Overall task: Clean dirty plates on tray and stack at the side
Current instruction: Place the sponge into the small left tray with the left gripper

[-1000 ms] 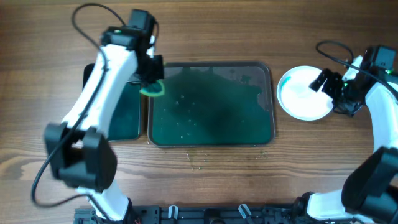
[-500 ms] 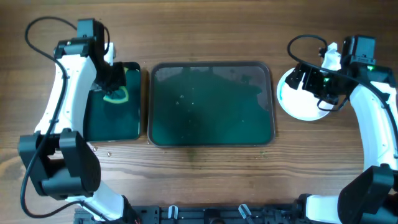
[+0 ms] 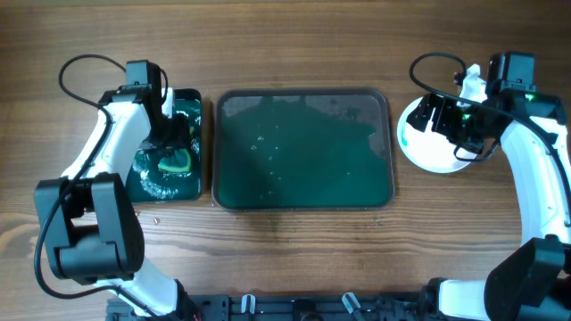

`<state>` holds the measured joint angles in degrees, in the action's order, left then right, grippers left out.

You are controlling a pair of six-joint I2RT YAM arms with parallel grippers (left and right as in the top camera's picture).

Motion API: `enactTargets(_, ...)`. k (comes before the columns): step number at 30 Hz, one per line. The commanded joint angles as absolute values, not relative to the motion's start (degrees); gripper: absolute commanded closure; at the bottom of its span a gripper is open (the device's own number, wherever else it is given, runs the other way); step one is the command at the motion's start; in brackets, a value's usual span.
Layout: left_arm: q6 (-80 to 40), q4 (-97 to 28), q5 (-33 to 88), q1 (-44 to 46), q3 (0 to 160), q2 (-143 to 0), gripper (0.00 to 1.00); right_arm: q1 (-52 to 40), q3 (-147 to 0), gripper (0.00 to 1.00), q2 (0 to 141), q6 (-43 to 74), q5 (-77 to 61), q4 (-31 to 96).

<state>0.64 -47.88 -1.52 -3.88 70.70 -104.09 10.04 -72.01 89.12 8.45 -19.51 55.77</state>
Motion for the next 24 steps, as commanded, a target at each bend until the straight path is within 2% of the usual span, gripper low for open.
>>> enactTargets(1,0.86,-53.67,-2.07,-4.03,74.76,-103.7,0.24,9.72,-73.38,0.0,88.2,4.32,-20.6,57.63)
enactTargets(4,0.71,-62.17,-2.0,-3.97,81.62,-102.39,0.15,9.72,-74.39,0.0,86.28,2.85,-20.38,59.77)
enactTargets(6,-1.37,-66.59,-1.96,-3.97,86.52,-101.12,0.03,9.72,-75.4,0.0,83.7,2.13,-20.38,61.3)
enactTargets(7,-3.57,-68.14,-1.91,-3.97,88.66,-100.42,0.0,9.72,-75.94,0.0,82.24,1.34,-20.36,62.15)
enactTargets(11,-10.07,-69.34,-0.47,-3.97,91.42,-97.1,0.0,9.72,-78.96,0.0,74.87,0.01,-18.26,66.5)
enactTargets(24,-10.11,-69.25,-0.49,-3.99,91.39,-96.38,0.0,9.72,-81.45,0.0,45.56,0.84,-18.31,69.06)
